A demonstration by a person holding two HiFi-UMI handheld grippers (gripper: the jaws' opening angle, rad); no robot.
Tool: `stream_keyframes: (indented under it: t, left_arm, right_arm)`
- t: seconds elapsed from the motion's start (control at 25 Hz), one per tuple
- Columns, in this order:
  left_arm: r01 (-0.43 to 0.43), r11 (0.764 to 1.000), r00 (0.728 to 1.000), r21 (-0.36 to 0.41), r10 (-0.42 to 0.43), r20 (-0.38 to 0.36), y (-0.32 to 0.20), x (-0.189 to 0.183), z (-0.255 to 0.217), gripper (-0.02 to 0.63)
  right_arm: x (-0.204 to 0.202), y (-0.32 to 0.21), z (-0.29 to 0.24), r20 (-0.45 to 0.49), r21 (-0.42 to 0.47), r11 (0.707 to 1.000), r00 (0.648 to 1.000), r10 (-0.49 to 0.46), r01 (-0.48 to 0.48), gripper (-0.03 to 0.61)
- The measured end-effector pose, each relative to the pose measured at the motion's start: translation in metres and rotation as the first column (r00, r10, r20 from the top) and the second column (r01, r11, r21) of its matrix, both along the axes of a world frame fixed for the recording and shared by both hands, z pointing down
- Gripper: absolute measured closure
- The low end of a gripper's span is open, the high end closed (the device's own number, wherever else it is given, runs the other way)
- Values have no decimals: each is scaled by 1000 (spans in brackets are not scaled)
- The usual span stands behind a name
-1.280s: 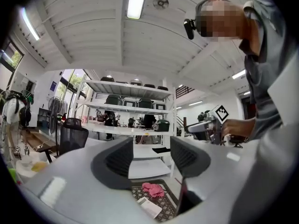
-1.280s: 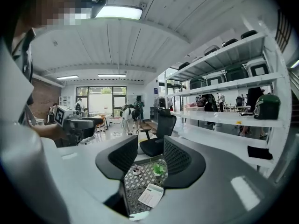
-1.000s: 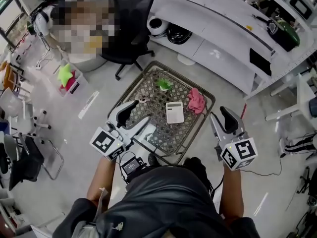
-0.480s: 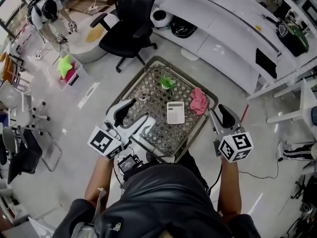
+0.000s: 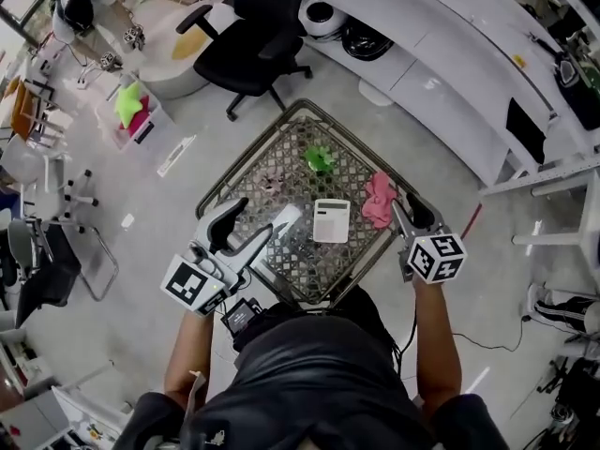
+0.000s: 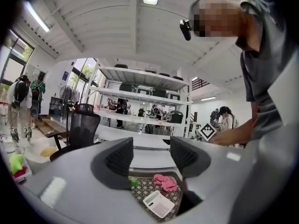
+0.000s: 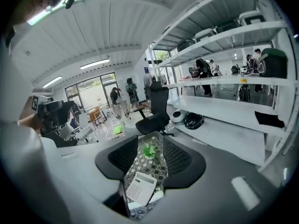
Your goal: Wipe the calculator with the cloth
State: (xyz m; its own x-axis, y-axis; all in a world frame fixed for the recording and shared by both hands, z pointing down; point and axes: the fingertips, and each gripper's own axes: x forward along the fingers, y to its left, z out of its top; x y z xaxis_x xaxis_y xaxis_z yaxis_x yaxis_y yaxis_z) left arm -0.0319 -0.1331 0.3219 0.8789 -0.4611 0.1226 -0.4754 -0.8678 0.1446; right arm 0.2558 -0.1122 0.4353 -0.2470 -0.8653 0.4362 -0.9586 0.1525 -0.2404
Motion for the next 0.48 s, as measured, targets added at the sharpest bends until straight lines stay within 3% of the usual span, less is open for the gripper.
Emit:
stream_keyframes:
  t: [0.48]
  left_arm:
    - [62,997,998,-54,-61,25,-23,6,47,325]
  right_arm:
    - [33,-40,171,11,-282,959,1000,-13,16,396]
